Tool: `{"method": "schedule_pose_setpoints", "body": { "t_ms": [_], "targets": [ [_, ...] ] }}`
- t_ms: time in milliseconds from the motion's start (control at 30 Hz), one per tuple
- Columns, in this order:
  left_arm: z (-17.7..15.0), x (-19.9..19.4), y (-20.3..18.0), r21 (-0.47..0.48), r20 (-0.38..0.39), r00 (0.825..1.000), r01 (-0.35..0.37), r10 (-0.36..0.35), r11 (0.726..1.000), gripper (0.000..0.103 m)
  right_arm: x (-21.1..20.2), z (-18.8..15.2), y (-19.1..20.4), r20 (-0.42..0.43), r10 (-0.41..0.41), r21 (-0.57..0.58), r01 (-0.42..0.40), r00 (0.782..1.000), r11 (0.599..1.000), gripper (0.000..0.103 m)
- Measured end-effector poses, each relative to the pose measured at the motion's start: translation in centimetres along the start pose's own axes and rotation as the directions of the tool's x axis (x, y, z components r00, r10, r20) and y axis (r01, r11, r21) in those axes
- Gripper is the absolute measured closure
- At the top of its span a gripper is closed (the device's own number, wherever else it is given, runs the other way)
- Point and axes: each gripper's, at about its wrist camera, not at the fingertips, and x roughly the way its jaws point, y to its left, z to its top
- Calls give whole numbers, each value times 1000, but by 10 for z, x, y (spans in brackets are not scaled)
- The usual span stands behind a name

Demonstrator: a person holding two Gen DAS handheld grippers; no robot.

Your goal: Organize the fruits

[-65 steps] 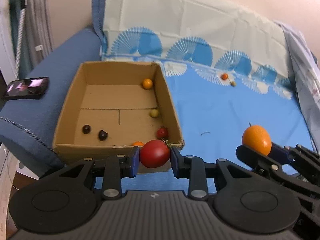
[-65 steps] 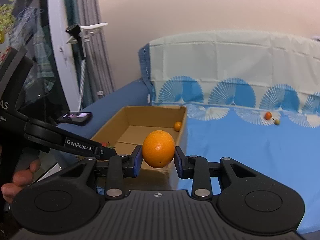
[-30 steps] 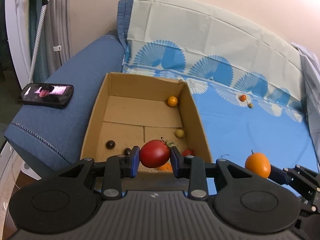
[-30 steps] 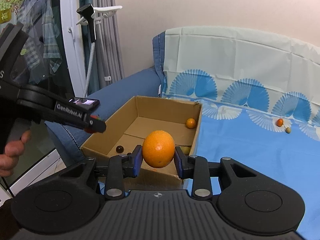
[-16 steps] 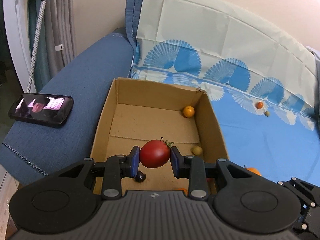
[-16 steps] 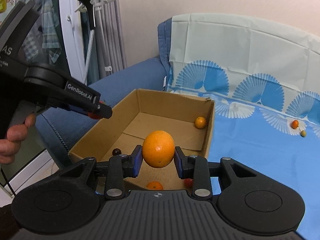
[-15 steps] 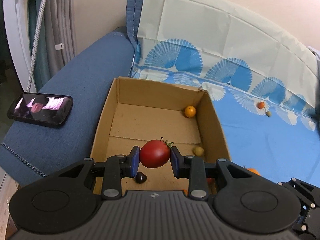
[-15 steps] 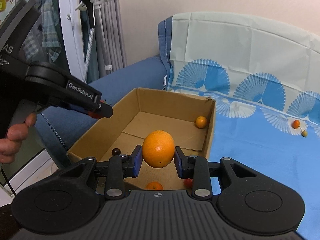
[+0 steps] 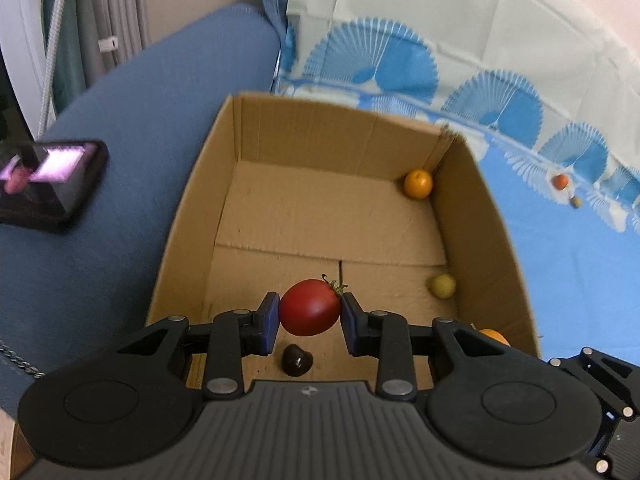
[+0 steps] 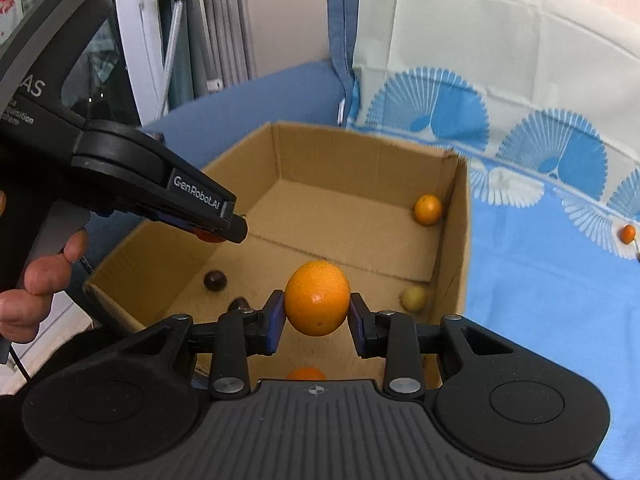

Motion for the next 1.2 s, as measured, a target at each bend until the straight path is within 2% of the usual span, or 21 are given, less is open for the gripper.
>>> {"method": "schedule_pose_setpoints", "body": {
  "t_ms": [233,567,633,667,700,733,800,867,1000,1200],
  "targets": [
    [-5,33,2,9,-62,998,-25,25,1000,67,22,-6,-5,-54,-5,5,5,999,1000,68],
    [-11,59,1,38,-123,991,-45,49,998,66,39,-14,-5,-112,-7,-5,6,994,1000,68],
    [-12,55,0,40,-120,992,-32,36,999,47,38,-14,-5,-120,0,0,0,993,1000,66],
    [-12,50,0,40,-107,994,-19,23,999,17,36,-14,-4,-120,4,-4,-5,993,1000,53],
    [-12,43,-2,42,-83,996,-20,23,999,1,33,-14,-2,-112,-6,-15,4,994,1000,43],
    [-12,35,-3,44,-52,998,-31,33,999,0,27,-13,0,-93,-29,-35,26,995,999,22],
    [-14,19,-6,67,-21,999,-42,43,997,0,14,-11,4,-50,-62,-61,58,997,996,10],
    [-17,3,-9,84,-34,998,-51,54,995,0,-6,-9,7,-24,-62,-75,60,998,995,7],
    [-39,-45,-10,88,47,996,-86,82,992,0,-45,-14,7,-28,-45,-24,45,999,999,6],
    [-74,-102,-9,34,70,991,-116,113,993,0,-103,-35,19,-12,-46,36,46,999,998,3]
  ]
}}
